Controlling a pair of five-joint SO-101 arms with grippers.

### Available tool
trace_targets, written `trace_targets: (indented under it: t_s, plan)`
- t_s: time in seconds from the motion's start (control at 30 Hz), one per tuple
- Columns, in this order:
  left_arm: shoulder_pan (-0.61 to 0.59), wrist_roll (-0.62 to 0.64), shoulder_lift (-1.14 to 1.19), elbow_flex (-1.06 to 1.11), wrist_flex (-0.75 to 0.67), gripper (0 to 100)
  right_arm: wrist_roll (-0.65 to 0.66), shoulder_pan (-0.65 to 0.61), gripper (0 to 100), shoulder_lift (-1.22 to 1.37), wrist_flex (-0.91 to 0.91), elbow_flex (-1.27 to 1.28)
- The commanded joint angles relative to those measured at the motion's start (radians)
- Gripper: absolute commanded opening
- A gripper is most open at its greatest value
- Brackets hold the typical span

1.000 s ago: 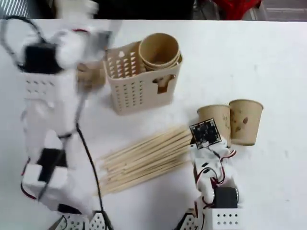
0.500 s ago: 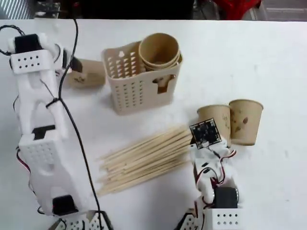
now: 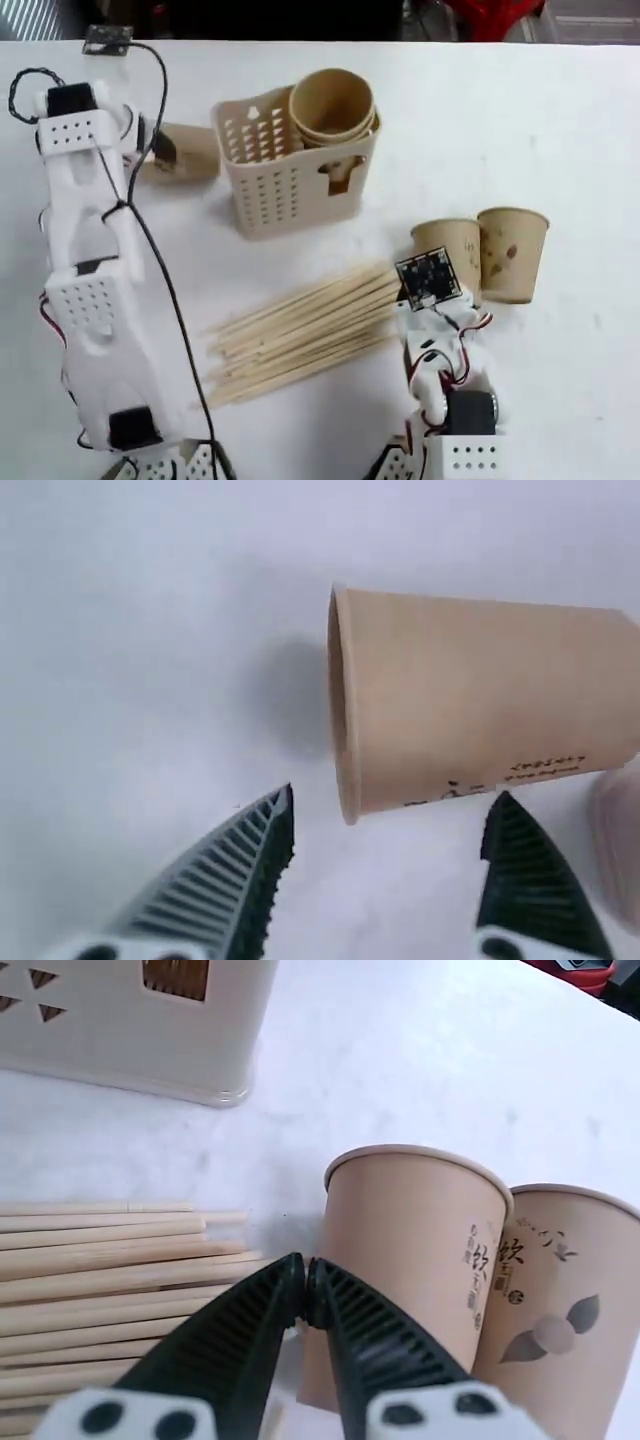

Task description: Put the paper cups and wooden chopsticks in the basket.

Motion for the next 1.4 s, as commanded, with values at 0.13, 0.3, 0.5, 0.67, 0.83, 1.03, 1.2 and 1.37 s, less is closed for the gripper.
trace_targets:
  t_s: [0.13,0.3,0.5,0.67,0.83,1.03,1.2,1.37]
  plan:
    - [0.004,-0.012,0.012,-0.026,-0.077,30,0.000,-0.007,1.8,-0.012,-0.002,-0.003]
    - [0.054,-0.049,0.012,-0.026,-0.075,30,0.000,-0.007,1.8,-0.012,-0.004,-0.003]
    - [0.108,-0.109,0.013,-0.025,-0.032,30,0.000,-0.007,1.8,-0.012,-0.004,-0.003]
    - [0.108,-0.149,0.013,-0.025,0.032,30,0.000,-0.007,1.8,-0.012,-0.004,-0.003]
    - [0.110,-0.155,0.018,-0.023,0.115,28,0.000,-0.007,1.8,-0.012,-0.004,-0.003]
    - [0.108,-0.158,0.114,-0.018,0.031,27,0.000,-0.007,1.8,-0.012,-0.004,-0.003]
    - [0.110,-0.203,0.153,-0.020,-0.028,26,0.000,-0.007,1.8,-0.012,-0.004,-0.003]
    - [0.111,-0.207,0.151,-0.023,-0.034,25,0.000,-0.007,1.8,-0.012,-0.016,0.000]
